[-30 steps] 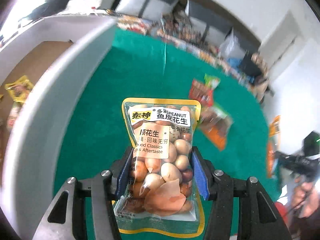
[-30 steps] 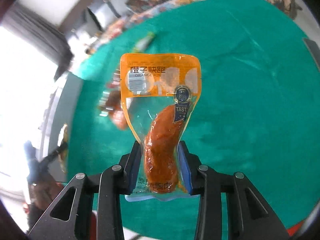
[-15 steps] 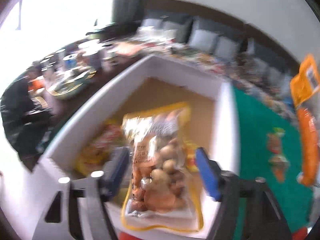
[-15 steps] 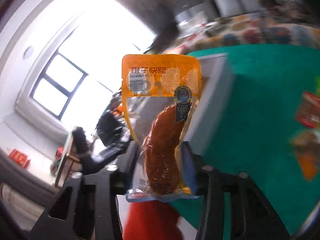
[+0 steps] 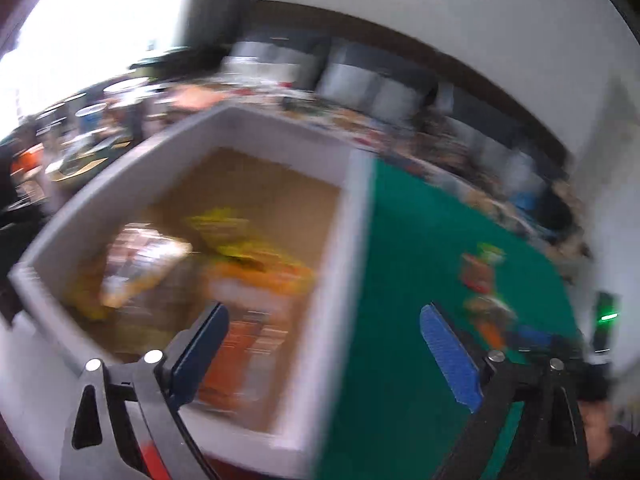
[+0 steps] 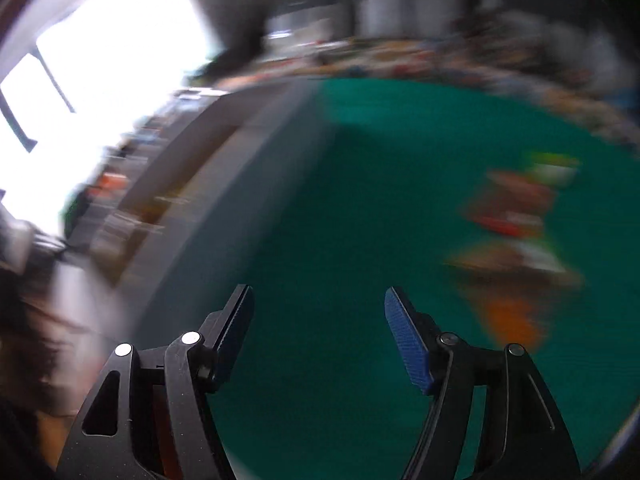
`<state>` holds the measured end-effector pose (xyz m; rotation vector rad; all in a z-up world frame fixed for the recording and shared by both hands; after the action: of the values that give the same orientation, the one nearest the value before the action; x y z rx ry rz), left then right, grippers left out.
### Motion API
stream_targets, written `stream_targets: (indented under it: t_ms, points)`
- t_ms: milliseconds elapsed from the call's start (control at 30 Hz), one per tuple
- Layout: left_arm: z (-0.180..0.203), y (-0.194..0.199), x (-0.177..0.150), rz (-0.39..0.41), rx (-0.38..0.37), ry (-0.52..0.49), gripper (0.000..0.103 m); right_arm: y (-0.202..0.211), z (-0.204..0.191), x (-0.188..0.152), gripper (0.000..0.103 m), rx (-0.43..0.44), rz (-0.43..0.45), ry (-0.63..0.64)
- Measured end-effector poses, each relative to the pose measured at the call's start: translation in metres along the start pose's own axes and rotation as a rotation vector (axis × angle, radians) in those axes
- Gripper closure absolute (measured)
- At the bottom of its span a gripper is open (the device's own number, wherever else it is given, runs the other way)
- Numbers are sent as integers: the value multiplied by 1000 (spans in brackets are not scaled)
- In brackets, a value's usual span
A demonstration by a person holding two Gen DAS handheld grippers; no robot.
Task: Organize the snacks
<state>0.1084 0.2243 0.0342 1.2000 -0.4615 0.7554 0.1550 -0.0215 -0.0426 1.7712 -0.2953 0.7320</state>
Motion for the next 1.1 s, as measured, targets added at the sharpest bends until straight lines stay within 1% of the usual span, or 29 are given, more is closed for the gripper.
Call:
stream_targets:
  t_ms: [33,100,167,233,267,333,400,467,533,567,633,667,700,733,1100]
  points:
    - [26,-7,-6,-11,-49,-29,0,4,24,-13,31,-73,13,-2]
    - [72,-26,-22,-46,-125,-76,0,14,90,-47,31,-236,28,-43]
    - [110,-58,-45,-113,-148,-128,0,30,152,-82,31,-362,19,-136]
    - [138,-94,-70,-169,-135,-177,0,41,196,-101,31,-438,20,-229]
    - [150,-116,-84,-203,-111,-210,0,53,220,-112,31,-471,28,-278]
    - [162,-145,-100,-237,-64,-261,1,64,249,-123,31,-501,39,-334]
    - [170,-170,-110,-249,-14,-313,1,63,272,-123,31,-512,38,-370]
    - [176,-190,-109,-240,38,-348,1,59,286,-126,31,-517,32,-391]
    - [181,-207,-103,-232,71,-366,1,62,297,-135,32,-510,31,-413]
    - [180,-212,-102,-232,79,-370,1,61,305,-132,32,-507,33,-425]
    - [181,-224,-99,-239,95,-374,1,75,308,-128,30,-499,70,-415]
    - [179,-229,-100,-245,93,-371,0,73,305,-129,26,-503,86,-395]
    - [178,-231,-97,-219,88,-361,0,70,305,-129,22,-501,80,-384]
    - [177,-230,-98,-198,90,-361,0,68,301,-128,21,-505,70,-369]
    - [176,-233,-96,-198,89,-358,0,66,309,-125,19,-508,61,-360]
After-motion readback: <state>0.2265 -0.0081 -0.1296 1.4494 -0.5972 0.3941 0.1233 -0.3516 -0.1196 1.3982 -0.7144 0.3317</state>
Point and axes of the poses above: each gripper's, at about its wrist camera, not at the fingertips, and y roughly against the way its jaws point, z to its right, x to its top, the point moved 6 cm from there along -y, roughly the way its jaws point, and after that the axes turned 1 degree about z, right-handed, at the moved point
